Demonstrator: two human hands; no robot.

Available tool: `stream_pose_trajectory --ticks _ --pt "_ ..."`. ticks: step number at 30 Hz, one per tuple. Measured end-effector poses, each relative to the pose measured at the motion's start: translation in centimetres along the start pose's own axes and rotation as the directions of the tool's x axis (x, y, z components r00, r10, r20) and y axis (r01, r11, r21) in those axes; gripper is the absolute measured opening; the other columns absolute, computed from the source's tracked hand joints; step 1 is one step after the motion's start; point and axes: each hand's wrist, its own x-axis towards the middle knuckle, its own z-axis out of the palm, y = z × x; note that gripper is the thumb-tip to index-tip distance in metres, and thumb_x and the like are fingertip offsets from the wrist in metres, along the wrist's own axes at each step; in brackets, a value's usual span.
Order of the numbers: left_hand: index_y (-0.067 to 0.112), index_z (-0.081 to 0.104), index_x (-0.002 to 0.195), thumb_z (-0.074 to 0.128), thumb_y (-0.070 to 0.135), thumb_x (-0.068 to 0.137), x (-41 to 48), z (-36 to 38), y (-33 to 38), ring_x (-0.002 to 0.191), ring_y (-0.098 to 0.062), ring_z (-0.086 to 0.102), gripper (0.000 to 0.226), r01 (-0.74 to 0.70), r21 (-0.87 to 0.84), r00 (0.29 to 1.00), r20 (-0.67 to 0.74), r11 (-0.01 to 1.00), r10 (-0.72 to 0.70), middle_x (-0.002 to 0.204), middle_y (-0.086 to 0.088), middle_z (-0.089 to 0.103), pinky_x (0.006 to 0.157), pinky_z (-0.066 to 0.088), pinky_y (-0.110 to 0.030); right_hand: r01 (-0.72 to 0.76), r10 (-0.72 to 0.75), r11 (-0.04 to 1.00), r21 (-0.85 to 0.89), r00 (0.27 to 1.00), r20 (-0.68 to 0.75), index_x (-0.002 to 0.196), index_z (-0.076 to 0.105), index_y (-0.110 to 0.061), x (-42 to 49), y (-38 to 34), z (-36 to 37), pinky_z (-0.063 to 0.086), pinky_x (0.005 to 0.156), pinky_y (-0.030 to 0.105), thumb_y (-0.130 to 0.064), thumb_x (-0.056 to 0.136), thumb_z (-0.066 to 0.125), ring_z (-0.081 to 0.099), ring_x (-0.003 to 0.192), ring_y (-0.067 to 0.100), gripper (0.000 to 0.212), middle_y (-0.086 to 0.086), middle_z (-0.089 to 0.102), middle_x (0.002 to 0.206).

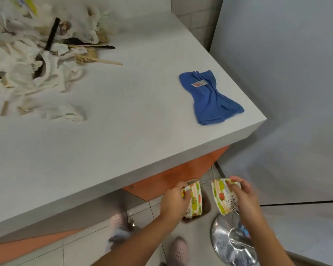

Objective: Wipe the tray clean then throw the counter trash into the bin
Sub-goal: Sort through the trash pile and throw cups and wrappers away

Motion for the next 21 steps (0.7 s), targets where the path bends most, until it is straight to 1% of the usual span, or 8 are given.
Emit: stream_pose_trajectory --ticks 2,4,8,10,12,14,18,21 --pt "0.021 0.059 0.11 0.046 0.033 0.095 2.4 3.3 -1.4 0.083 -0.019 0.062 0.023 0.14 -0.01 0.99 -0.006 0.99 -0.14 0.1 -0.003 0.069 0.062 0.042 -0.026 -0.036 0.033 0.997 -0.067 0.998 -0.044 0.096 0.062 -0.019 2.1 3.6 -0.2 0.056 0.059 0.034 -0.006 0.09 0.057 0.066 0.069 0.025 0.016 0.013 0.068 0.092" --pt "0.018 0.059 0.114 0.047 0.032 0.095 4.8 6.2 -2.5 0.095 -0.022 0.063 0.027 0.238 -0.041 0.971 0.021 0.97 -0.237 0.108 -0.006 0.067 0.072 0.046 -0.028 -0.047 0.032 0.982 -0.186 0.996 -0.081 0.093 0.063 -0.026 4.1 7.0 -0.2 0.055 0.078 0.046 -0.01 0.087 0.062 0.066 0.086 0.03 0.017 0.011 0.068 0.1" --pt "0.014 0.054 0.125 0.055 0.052 0.084 8.5 10.8 -5.6 0.115 -0.024 0.056 0.056 0.351 -0.08 0.929 0.158 0.933 -0.335 0.125 -0.007 0.06 0.093 0.047 -0.031 -0.036 0.005 0.954 -0.299 0.995 -0.103 0.101 0.062 -0.026 7.1 11.1 0.8 0.05 0.089 0.042 -0.013 0.083 0.069 0.061 0.095 0.024 0.024 0.008 0.064 0.108" --pt "0.016 0.056 0.122 0.055 0.053 0.079 9.3 12.1 -7.2 0.11 -0.024 0.059 0.057 0.356 -0.097 0.922 0.198 0.93 -0.332 0.122 -0.007 0.061 0.092 0.05 -0.035 -0.054 0.047 0.946 -0.319 0.998 -0.029 0.123 0.054 -0.025 8.3 12.4 1.4 0.048 0.094 0.039 -0.018 0.08 0.073 0.059 0.105 0.024 0.048 0.008 0.058 0.123" --pt "0.017 0.061 0.115 0.056 0.049 0.079 8.4 10.8 -7.0 0.102 -0.023 0.063 0.048 0.333 -0.114 0.928 0.216 0.936 -0.304 0.115 -0.007 0.065 0.088 0.053 -0.037 -0.078 0.097 0.918 -0.389 0.995 0.03 0.144 0.035 -0.021 8.9 12.9 2.1 0.041 0.101 0.038 -0.028 0.08 0.074 0.047 0.125 0.025 0.076 0.009 0.043 0.141" --pt "0.017 0.062 0.114 0.058 0.04 0.084 6.8 8.1 -6.0 0.1 -0.021 0.063 0.038 0.289 -0.139 0.94 0.227 0.947 -0.254 0.112 -0.005 0.066 0.087 0.051 -0.031 -0.056 0.096 0.876 -0.478 0.994 0.06 0.149 0.023 -0.021 9.1 12.6 2.8 0.033 0.108 0.039 -0.038 0.08 0.072 0.034 0.137 0.025 0.087 0.009 0.03 0.152" --pt "0.018 0.064 0.111 0.059 0.026 0.09 2.0 0.1 -3.4 0.1 -0.013 0.061 0.023 0.165 -0.315 0.971 0.22 0.935 -0.097 0.106 -0.003 0.066 0.09 0.048 -0.024 0.145 -0.079 0.835 -0.531 0.986 0.144 0.145 0.033 -0.021 7.2 8.5 4.9 0.037 0.101 0.036 -0.036 0.083 0.069 0.041 0.132 0.022 0.074 0.005 0.04 0.146" --pt "0.025 0.064 0.103 0.057 0.021 0.092 -2.5 -7.9 -0.9 0.09 -0.002 0.062 0.013 0.051 -0.457 0.971 0.23 0.888 0.062 0.099 0.006 0.068 0.087 0.047 -0.015 0.348 -0.233 0.791 -0.503 0.932 0.278 0.121 0.057 -0.025 3.6 3.1 6.4 0.043 0.087 0.023 -0.025 0.084 0.068 0.058 0.108 0.01 0.039 -0.002 0.059 0.126"
